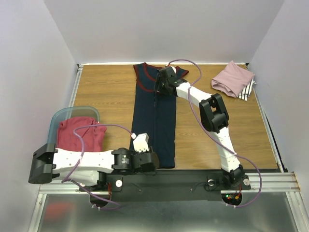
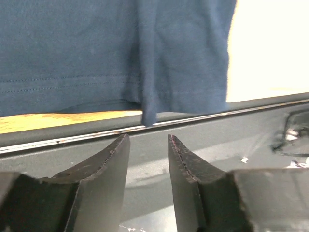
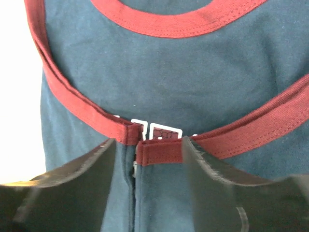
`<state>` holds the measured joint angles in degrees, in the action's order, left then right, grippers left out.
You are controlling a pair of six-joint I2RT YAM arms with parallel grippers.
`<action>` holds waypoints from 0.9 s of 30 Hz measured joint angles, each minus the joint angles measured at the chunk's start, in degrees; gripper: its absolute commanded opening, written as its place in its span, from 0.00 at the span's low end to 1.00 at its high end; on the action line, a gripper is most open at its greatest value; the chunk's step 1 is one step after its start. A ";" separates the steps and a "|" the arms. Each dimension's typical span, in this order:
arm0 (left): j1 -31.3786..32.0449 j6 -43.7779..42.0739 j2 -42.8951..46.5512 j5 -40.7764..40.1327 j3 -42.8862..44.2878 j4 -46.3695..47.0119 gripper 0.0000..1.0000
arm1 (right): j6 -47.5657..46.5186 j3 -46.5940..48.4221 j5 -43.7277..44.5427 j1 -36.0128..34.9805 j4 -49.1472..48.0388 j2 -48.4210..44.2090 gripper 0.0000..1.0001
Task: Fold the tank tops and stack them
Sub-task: Fold the tank top
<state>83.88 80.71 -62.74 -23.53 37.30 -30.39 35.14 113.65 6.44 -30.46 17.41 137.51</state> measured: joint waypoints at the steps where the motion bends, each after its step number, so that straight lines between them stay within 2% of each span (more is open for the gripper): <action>1: 0.00 0.00 0.57 -0.35 0.52 -0.59 0.50 | 0.00 0.00 0.02 0.00 0.09 -0.17 0.66; 4: 0.00 0.44 3.21 -2.08 2.25 -2.75 0.50 | -0.83 -0.90 -0.02 0.02 0.15 -2.19 0.67; 9: -0.83 4.94 9.40 -5.73 2.80 -8.85 0.50 | -1.05 -12.68 -0.87 0.02 0.22 -14.80 0.66; 13: -3.45 8.96 12.35 -7.61 1.18 -12.55 0.51 | -0.61 -28.96 -1.29 -0.26 -2.05 -30.71 0.65; 16: -7.89 9.90 15.52 -8.48 -2.10 -13.55 0.54 | -0.04 -40.89 -0.76 -2.03 -2.73 -41.75 0.66; 19: -15.78 4.11 18.88 -9.77 -3.82 -12.22 0.55 | 0.55 -48.63 0.02 -5.01 -2.08 -46.82 0.64; 22: -25.92 -5.77 18.95 -10.14 -3.45 -4.98 0.55 | 0.52 -48.89 1.55 -6.56 -1.51 -45.03 0.62; 25: -39.17 -17.62 14.23 -6.99 -0.76 3.39 0.50 | 0.09 -43.76 3.89 -5.92 -1.46 -38.27 0.61; 27: -46.40 -25.05 6.34 -4.35 3.58 9.25 0.49 | -0.22 -39.74 4.57 -5.27 -1.68 -33.42 0.60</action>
<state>37.47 55.66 -56.40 -27.88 40.88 -21.15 34.92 73.91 11.00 -35.73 15.73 104.09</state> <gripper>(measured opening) 0.504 0.608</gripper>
